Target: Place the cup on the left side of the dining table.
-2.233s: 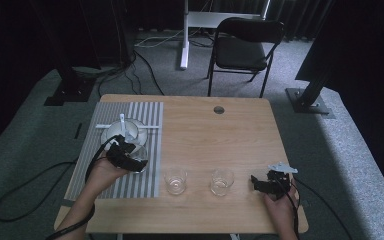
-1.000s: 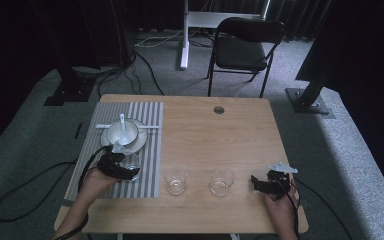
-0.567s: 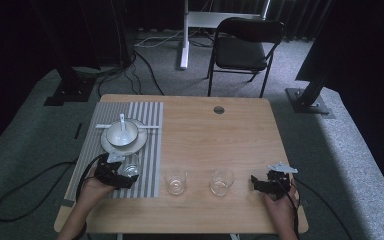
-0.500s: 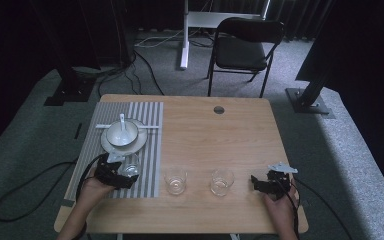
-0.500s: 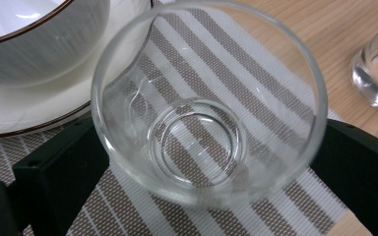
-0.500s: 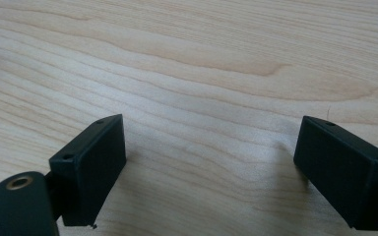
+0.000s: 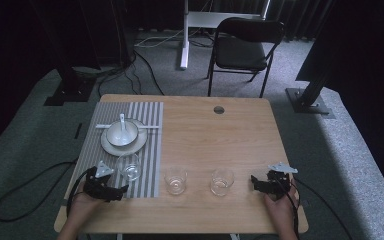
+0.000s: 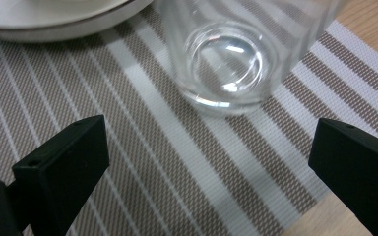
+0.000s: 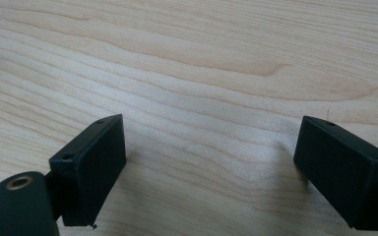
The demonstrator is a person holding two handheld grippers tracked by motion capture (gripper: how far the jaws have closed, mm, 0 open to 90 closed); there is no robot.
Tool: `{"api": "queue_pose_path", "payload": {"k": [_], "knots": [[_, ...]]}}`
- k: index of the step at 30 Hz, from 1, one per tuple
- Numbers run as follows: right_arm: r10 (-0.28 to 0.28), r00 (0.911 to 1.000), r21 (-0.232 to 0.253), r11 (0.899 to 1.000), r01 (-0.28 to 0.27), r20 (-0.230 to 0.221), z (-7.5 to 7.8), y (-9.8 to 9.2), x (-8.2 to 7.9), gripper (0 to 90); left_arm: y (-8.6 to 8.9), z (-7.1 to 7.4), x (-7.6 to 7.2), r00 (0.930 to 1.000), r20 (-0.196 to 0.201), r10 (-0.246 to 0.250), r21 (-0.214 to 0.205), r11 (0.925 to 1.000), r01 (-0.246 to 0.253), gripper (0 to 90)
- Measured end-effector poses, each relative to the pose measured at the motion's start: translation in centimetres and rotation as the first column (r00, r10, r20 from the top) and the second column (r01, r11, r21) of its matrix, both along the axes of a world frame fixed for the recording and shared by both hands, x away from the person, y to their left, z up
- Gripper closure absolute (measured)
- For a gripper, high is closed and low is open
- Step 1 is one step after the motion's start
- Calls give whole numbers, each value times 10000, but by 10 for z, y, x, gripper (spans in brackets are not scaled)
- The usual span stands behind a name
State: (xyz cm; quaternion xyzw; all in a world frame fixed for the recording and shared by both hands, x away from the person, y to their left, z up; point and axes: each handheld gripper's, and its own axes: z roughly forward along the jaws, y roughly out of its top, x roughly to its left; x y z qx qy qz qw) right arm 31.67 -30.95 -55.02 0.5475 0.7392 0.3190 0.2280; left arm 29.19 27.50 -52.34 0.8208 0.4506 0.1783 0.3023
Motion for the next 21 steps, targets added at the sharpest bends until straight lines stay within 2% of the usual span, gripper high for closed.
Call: {"api": "queue_pose_path", "payload": {"k": [5, 8, 10, 13, 16, 18, 20, 21], "knots": [[-1, 10000, 1, 10000, 1, -3, 0, 0, 0, 118, 12, -7, -10, 9988, 73, 489, 51, 9988, -489, 24], [1, 10000, 0, 10000, -1, 0, 0, 0, 0, 118, 16, -8, -14, 9966, 268, 777, 141, 9968, -781, 24], [-1, 10000, 1, 10000, 1, -3, 0, 0, 0, 118, 24, -9, -21, 9901, 626, 1256, 25, 9920, -1260, 24], [2, 10000, 0, 10000, -2, 0, 0, 0, 0, 118, 32, -9, -25, 9844, 580, 1660, -224, 9861, -1649, 24], [-2, 10000, 2, 10000, 2, -3, 0, 0, 0, 118, 38, -10, -30, 9727, 683, 2218, -186, 9751, -2211, 24], [-1, 10000, 2, 10000, 1, -3, 0, 0, 0, 118, 42, -11, -33, 9587, 854, 2711, -374, 9625, -2688, 24], [-1, 10000, 3, 10000, 1, -4, 0, 0, 0, 118, 46, -12, -35, 9479, 845, 3070, -459, 9515, -3041, 24], [-1, 10000, 3, 10000, 1, -4, 0, 0, 0, 118, 49, -13, -36, 9420, 775, 3266, -367, 9451, -3247, 24]]}}
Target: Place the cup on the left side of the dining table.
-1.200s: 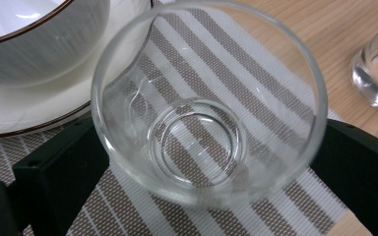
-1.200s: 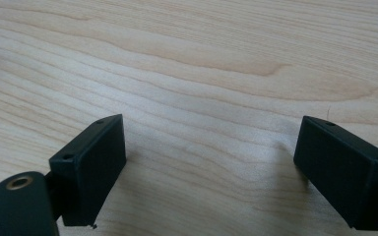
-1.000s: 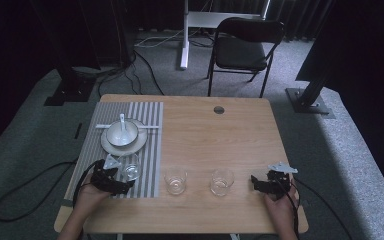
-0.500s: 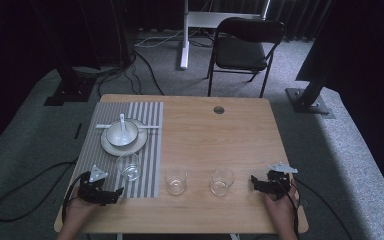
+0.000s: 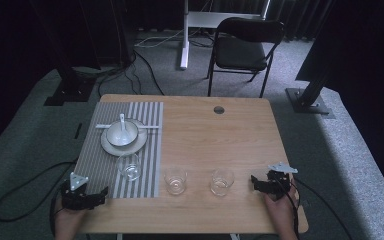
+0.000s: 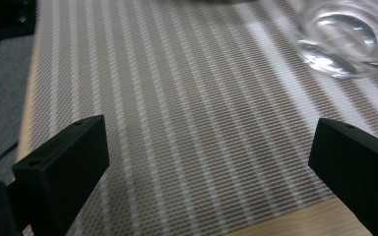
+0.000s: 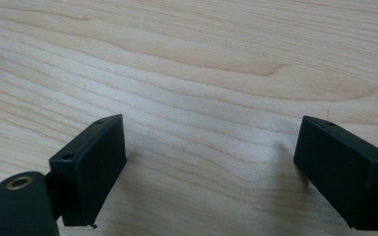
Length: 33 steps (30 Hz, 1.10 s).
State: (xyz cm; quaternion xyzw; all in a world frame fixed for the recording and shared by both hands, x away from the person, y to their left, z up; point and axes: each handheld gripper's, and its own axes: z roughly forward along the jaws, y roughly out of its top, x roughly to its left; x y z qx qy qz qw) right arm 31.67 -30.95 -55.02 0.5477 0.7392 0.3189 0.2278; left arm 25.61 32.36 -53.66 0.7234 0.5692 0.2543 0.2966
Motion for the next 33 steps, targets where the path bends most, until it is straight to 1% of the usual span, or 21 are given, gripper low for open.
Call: {"api": "queue_pose_path", "payload": {"k": [1, 2, 3, 5, 6, 7, 8, 9, 10, 11, 15, 17, 18, 19, 20, 22, 23, 24, 26, 29, 33], "knots": [[1, 10000, -1, 10000, -1, 0, 0, 0, 0, 118, 2, -1, -1, 9998, 19, 217, 71, 9997, -217, 24], [0, 10000, -1, 10000, 0, 1, 0, 0, 0, 118, 2, -1, -1, 9998, 19, 217, 71, 9997, -217, 24], [1, 10000, -1, 10000, -1, 1, 0, 0, 0, 118, 7, -1, -3, 9989, -17, 469, -4, 9989, -469, 24], [-1, 10000, 3, 10000, 1, -1, 0, 0, 0, 118, 9, -2, -6, 9976, 67, 691, 28, 9976, -691, 24], [-1, 10000, 3, 10000, 1, -1, 0, 0, 0, 118, 9, -2, -6, 9976, 67, 691, 28, 9976, -691, 24], [1, 10000, -1, 10000, -1, 0, 0, 0, 0, 118, 11, -2, -7, 9968, 84, 789, 96, 9968, -790, 24], [0, 10000, 0, 10000, 0, 0, 0, 0, 0, 118, 11, -2, -9, 9955, 215, 926, 135, 9956, -929, 24], [0, 10000, -1, 10000, 0, 1, 0, 0, 0, 118, 13, -3, -11, 9925, 224, 1204, 306, 9922, -1210, 24], [0, 10000, 0, 10000, 0, -1, 0, 0, 0, 118, 13, -3, -11, 9925, 224, 1204, 306, 9922, -1210, 24], [0, 10000, 0, 10000, 0, 0, 0, 0, 0, 118, 15, -4, -12, 9906, 85, 1362, 493, 9894, -1365, 24], [1, 10000, -1, 10000, -1, 2, 0, 0, 0, 118, 18, -6, -15, 9905, 123, 1373, 299, 9900, -1376, 24], [1, 10000, -1, 10000, -1, 1, 0, 0, 0, 118, 19, -6, -16, 9900, 123, 1408, 356, 9894, -1411, 24], [0, 10000, -2, 10000, 0, 3, 0, 0, 0, 118, 20, -8, -17, 9847, 60, 1743, 577, 9830, -1744, 24], [0, 10000, -2, 10000, 0, 3, 0, 0, 0, 118, 20, -8, -17, 9847, 60, 1743, 577, 9830, -1744, 24], [0, 10000, -3, 10000, 0, 2, 0, 0, 0, 118, 21, -8, -18, 9816, 131, 1906, 660, 9794, -1911, 24], [1, 10000, -2, 10000, -1, 2, 0, 0, 0, 118, 26, -8, -21, 9729, 80, 2310, 547, 9714, -2311, 25], [1, 10000, -1, 10000, -1, 1, 0, 0, 0, 118, 27, -8, -22, 9712, 69, 2383, 538, 9697, -2383, 25], [2, 10000, -1, 10000, -2, 1, 0, 0, 0, 118, 28, -8, -22, 9711, 91, 2385, 478, 9699, -2387, 24], [2, 10000, -3, 10000, -2, 4, 0, 0, 0, 118, 29, -8, -23, 9703, 112, 2418, 522, 9689, -2421, 24], [0, 10000, -1, 10000, 0, 2, 0, 0, 0, 118, 29, -8, -23, 9719, 95, 2354, 427, 9709, -2356, 25], [1, 10000, -3, 10000, -1, 4, 0, 0, 0, 118, 27, -9, -22, 9729, 94, 2309, 633, 9709, -2310, 25]]}}
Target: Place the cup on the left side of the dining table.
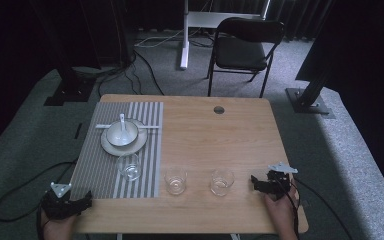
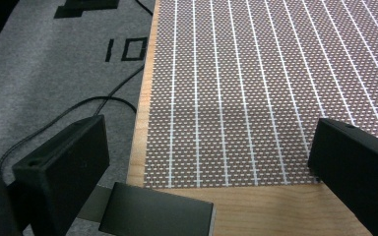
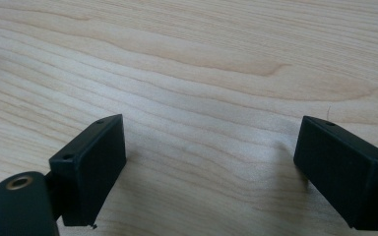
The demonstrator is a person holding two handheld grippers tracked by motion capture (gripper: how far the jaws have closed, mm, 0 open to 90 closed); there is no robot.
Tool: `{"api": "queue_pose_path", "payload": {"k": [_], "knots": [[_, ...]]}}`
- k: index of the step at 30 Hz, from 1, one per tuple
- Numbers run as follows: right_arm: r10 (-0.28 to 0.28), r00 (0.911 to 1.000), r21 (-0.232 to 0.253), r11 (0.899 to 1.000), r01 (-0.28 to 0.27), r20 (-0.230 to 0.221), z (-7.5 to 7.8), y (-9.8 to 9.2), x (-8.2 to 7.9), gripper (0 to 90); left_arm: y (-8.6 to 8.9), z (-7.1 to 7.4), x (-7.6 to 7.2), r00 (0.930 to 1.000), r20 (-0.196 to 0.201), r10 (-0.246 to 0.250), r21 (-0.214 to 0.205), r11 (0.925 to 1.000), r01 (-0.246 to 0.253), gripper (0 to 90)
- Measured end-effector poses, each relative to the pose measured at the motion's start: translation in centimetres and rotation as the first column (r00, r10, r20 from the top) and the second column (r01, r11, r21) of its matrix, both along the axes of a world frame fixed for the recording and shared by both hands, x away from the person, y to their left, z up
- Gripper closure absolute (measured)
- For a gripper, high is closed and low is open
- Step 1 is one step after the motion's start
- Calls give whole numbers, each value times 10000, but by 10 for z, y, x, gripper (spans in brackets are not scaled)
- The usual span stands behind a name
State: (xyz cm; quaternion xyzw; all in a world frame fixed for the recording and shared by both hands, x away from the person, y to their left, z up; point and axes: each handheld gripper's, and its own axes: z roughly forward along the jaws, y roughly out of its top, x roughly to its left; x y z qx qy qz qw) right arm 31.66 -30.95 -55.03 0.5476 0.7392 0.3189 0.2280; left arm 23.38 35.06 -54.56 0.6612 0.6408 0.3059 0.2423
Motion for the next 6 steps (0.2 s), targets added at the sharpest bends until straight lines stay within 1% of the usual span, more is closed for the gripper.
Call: {"api": "queue_pose_path", "payload": {"k": [6], "knots": [[-4, 10000, -1, 10000, 4, -1, 0, 0, 0, 118, -1, 0, 0, 9999, 81, -84, -51, 10000, 84, 24]]}}
